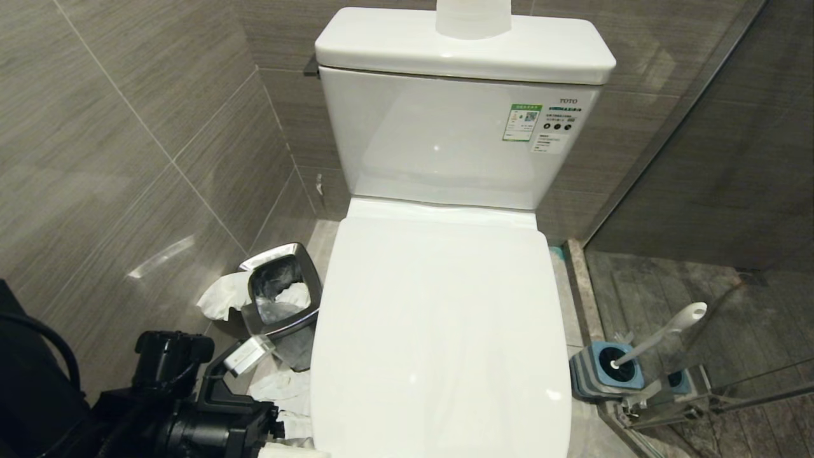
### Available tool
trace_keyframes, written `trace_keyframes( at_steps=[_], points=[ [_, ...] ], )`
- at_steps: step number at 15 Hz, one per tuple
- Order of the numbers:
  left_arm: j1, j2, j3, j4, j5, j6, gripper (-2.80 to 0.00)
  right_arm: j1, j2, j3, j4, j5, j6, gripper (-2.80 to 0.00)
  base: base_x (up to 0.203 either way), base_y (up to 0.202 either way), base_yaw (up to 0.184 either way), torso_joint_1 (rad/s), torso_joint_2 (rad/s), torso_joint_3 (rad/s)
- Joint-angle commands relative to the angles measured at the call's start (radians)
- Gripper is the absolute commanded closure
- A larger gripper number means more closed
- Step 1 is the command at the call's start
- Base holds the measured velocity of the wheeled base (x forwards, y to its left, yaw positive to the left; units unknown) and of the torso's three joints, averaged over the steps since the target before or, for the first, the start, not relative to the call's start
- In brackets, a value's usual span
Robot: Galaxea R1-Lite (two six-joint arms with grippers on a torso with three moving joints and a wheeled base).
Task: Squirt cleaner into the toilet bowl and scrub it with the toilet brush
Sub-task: Use the left hand to lift the toilet lid slightly
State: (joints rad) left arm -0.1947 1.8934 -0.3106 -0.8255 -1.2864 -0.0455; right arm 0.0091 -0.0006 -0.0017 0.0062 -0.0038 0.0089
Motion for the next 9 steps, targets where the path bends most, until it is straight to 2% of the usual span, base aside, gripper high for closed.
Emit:
trace_keyframes(
  at_steps=[1,5,7,9],
  points=[
    [0.011,-0.016,0.001,-0.006,-0.007,0.0,-2.8,0.0,0.001,0.0,0.0,0.001,0.0,0.0,0.0,0.0,0.0,0.0,0.0,0.0],
    [0.038,-0.037,0.013,-0.032,-0.024,0.003,-2.8,0.0,0.001,0.0,0.0,0.0,0.0,0.0,0.0,0.0,0.0,0.0,0.0,0.0],
    [0.056,-0.057,0.026,-0.043,-0.057,0.001,-2.8,0.0,0.001,0.0,0.0,0.001,0.0,0.0,0.0,0.0,0.0,0.0,0.0,0.0],
    [0.058,-0.065,0.027,-0.044,-0.062,-0.016,-2.8,0.0,0.001,0.0,0.0,0.0,0.0,0.0,0.0,0.0,0.0,0.0,0.0,0.0]
  ],
)
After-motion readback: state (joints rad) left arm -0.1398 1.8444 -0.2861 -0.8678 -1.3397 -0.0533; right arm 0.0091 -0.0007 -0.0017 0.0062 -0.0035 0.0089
